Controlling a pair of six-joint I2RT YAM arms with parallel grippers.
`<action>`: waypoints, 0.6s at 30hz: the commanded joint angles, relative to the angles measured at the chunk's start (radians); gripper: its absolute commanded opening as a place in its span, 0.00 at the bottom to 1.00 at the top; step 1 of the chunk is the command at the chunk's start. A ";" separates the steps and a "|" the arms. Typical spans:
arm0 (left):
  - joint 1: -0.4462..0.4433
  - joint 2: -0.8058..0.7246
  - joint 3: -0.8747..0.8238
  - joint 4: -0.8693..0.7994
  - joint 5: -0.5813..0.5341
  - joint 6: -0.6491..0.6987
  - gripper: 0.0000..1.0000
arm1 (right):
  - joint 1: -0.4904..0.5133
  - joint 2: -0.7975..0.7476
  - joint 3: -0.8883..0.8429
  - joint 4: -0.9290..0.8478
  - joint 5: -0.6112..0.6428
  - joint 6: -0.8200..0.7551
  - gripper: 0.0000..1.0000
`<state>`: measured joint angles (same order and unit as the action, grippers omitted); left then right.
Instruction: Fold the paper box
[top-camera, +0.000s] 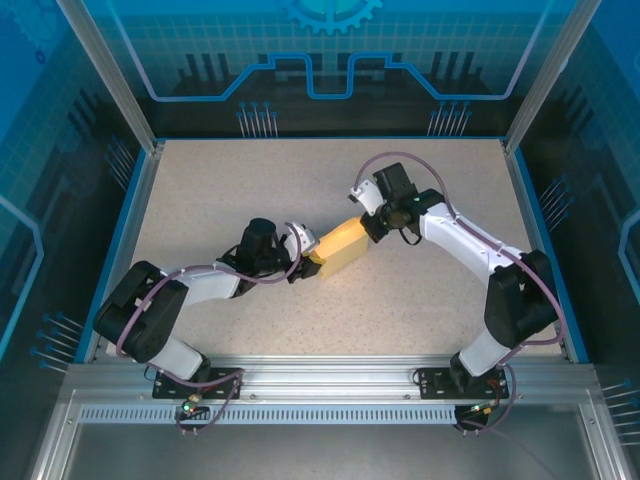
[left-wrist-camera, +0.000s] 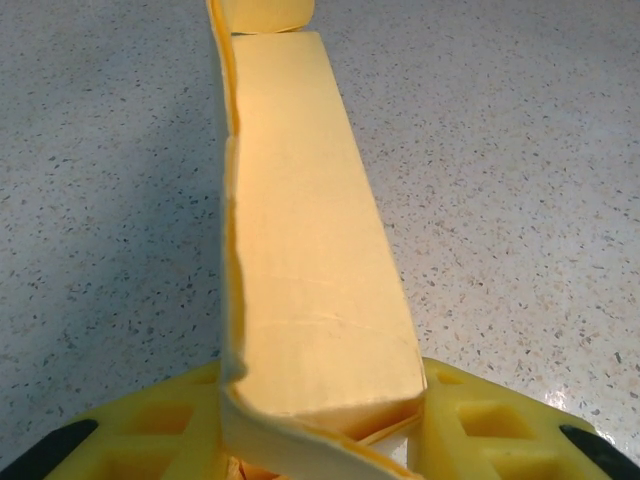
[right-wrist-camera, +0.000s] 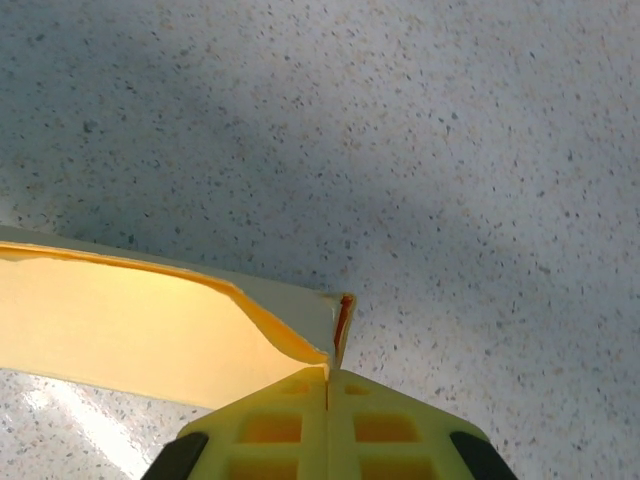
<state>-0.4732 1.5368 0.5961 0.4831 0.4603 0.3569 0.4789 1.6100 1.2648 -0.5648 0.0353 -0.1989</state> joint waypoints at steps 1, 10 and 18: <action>-0.008 0.019 0.030 0.026 -0.054 0.040 0.38 | 0.032 0.012 0.041 -0.106 0.052 0.088 0.04; -0.010 0.023 0.023 0.041 -0.064 0.037 0.38 | 0.019 0.004 0.015 -0.068 0.074 0.134 0.04; -0.010 0.023 0.014 0.059 -0.069 0.037 0.38 | 0.007 -0.025 -0.044 0.000 0.037 0.191 0.03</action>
<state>-0.4866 1.5497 0.5961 0.5060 0.4305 0.3763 0.4934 1.6123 1.2514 -0.5602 0.0994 -0.0490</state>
